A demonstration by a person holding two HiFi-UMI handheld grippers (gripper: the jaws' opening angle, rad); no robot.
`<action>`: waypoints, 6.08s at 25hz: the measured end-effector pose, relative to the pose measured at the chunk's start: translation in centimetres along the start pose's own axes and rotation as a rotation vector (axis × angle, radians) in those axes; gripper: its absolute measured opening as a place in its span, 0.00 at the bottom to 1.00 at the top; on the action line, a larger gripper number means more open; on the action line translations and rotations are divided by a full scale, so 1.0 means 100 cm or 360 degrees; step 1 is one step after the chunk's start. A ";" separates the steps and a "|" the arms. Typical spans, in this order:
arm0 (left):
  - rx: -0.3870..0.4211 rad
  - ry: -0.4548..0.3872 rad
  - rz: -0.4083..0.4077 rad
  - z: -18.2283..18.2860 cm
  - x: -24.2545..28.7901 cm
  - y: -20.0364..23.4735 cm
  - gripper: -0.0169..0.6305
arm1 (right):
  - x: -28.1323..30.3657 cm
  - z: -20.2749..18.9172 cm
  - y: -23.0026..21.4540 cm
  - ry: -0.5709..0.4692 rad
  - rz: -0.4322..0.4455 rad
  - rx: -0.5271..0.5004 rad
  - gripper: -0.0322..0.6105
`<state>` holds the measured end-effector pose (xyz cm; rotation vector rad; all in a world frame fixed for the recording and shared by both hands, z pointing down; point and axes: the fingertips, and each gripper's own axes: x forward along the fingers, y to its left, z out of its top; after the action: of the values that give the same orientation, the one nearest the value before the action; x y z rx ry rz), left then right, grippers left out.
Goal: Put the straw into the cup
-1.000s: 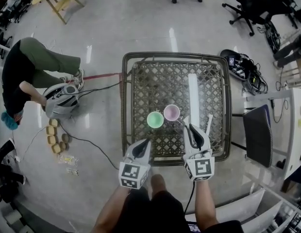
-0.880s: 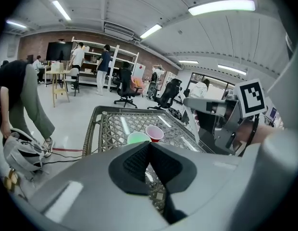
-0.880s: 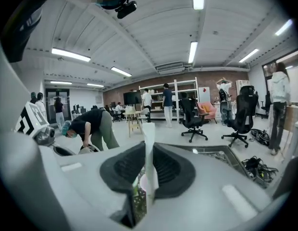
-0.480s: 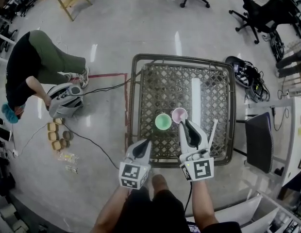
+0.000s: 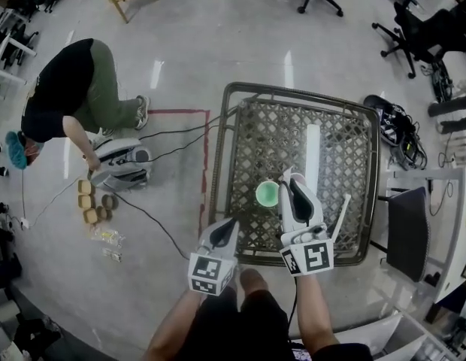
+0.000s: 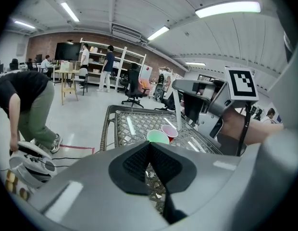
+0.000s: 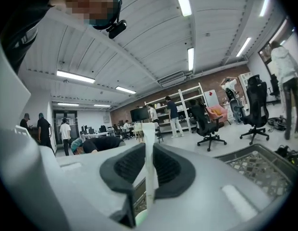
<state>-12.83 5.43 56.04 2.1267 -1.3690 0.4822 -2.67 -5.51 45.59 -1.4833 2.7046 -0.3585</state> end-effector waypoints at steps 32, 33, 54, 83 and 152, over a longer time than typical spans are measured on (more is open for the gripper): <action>-0.0075 0.0070 0.0043 -0.037 0.015 0.031 0.04 | 0.036 -0.063 -0.016 0.0047 -0.0027 0.0159 0.14; -0.0076 0.0071 0.0046 -0.037 0.014 0.032 0.04 | 0.036 -0.062 -0.016 0.0042 -0.0026 0.0160 0.14; -0.0091 0.0096 0.0053 -0.049 0.012 0.045 0.04 | 0.037 -0.085 -0.017 0.0088 -0.0048 0.0150 0.14; -0.0083 0.0090 0.0029 -0.055 0.006 0.034 0.04 | 0.014 -0.108 -0.012 0.0241 -0.0072 0.0014 0.15; 0.0262 -0.0383 -0.0127 0.139 -0.108 -0.074 0.04 | -0.140 0.060 0.039 0.0235 -0.0215 -0.0132 0.05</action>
<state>-10.59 6.77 37.08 2.4284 -1.4076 0.3248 2.50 7.09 37.80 -1.7337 2.7693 -0.3792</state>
